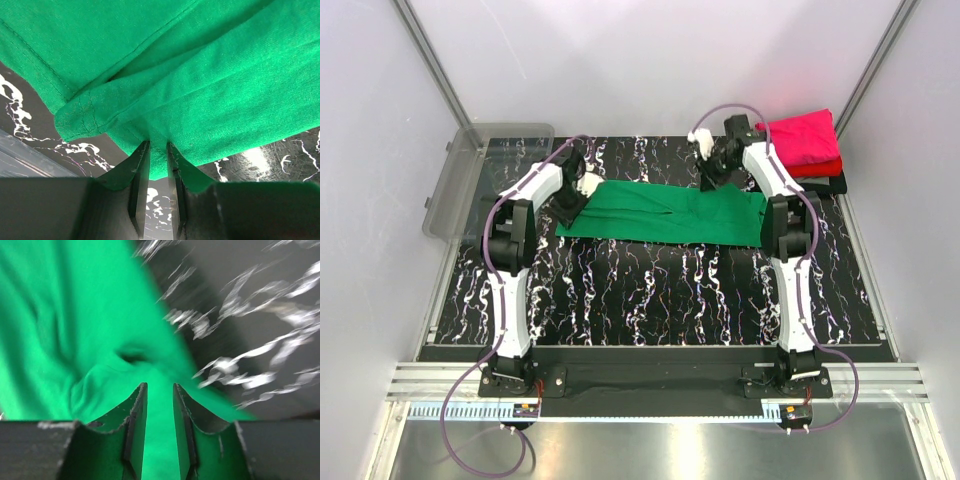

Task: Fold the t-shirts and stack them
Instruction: Fold the tshirt

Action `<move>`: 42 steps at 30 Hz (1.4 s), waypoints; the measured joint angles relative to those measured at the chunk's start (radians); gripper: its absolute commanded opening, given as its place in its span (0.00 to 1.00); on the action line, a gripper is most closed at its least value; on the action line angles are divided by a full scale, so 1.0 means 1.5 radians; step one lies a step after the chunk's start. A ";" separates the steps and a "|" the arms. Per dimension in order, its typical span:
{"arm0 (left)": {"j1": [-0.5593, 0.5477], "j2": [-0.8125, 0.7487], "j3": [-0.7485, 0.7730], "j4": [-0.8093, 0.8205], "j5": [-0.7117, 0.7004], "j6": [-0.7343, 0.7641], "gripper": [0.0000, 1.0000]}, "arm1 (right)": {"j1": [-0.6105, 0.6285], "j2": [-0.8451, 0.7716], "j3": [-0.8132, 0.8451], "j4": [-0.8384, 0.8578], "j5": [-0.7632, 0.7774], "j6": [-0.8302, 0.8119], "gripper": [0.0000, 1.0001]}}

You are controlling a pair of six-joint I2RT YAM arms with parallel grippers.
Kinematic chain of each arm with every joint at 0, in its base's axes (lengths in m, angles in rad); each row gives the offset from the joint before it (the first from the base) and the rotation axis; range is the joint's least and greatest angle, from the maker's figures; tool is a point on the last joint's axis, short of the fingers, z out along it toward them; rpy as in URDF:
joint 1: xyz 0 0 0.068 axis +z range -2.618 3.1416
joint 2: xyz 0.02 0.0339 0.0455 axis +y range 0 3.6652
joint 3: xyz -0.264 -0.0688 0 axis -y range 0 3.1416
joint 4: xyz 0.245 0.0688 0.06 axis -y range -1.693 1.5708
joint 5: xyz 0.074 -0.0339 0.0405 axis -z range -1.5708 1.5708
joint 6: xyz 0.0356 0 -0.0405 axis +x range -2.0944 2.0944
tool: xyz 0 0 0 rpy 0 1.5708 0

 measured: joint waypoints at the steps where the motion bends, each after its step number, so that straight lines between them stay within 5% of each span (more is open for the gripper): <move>1: 0.000 0.000 0.000 0.000 0.000 -0.001 0.25 | 0.000 0.010 0.025 0.006 0.000 0.009 0.34; 4: 0.000 -0.001 0.000 0.001 -0.003 -0.002 0.27 | 0.000 0.040 0.121 0.022 0.002 0.042 0.36; 10: 0.000 -0.001 0.042 -0.004 -0.020 0.007 0.27 | 0.000 0.029 0.134 0.042 0.002 0.068 0.40; 18: 0.000 0.023 0.132 0.016 -0.052 0.019 0.28 | 0.000 -0.010 0.025 0.034 -0.004 0.079 0.42; 32: -0.005 0.042 0.135 -0.003 -0.027 0.027 0.19 | 0.000 -0.151 -0.135 0.029 -0.010 0.069 0.43; 42: -0.056 0.041 0.131 -0.027 0.034 0.029 0.17 | 0.000 -0.184 -0.346 0.036 -0.007 0.039 0.42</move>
